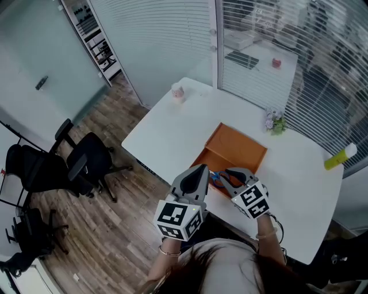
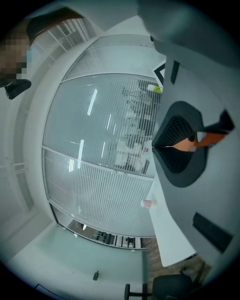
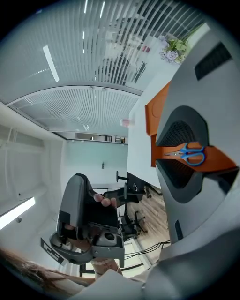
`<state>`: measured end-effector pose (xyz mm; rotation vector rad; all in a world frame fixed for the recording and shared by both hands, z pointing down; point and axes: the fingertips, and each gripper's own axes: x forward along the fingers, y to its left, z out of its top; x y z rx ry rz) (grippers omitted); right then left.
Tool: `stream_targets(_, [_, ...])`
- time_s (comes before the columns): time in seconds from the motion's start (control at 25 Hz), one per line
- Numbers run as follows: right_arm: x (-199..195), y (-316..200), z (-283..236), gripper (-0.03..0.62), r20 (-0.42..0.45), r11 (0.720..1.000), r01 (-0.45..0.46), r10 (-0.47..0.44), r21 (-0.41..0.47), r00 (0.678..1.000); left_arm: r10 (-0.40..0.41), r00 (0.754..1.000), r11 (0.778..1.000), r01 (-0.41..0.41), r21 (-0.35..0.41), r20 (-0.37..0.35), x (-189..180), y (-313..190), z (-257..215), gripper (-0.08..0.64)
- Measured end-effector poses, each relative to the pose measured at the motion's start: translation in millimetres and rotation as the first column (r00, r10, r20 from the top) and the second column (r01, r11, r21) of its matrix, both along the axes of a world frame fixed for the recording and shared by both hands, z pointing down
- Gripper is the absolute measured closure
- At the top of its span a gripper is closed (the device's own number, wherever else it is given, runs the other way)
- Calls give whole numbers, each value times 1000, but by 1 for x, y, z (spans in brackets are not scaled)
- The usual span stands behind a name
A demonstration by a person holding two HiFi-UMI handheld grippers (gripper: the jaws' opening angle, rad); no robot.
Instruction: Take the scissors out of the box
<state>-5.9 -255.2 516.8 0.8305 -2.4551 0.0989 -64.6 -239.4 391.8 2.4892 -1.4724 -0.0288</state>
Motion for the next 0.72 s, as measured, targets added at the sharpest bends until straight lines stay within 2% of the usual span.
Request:
stream_targets(0.4, [-15,-8,44,480,-119,994,11,-24,-108,993,20,999,1000,-20,1,-28,-14,-24,1,540])
stream_targets(0.72, [-15,-16,74,457,-244,986,35,-75,-164,967,26,999,1000,-26,-10,-27,-21,-39,7,540])
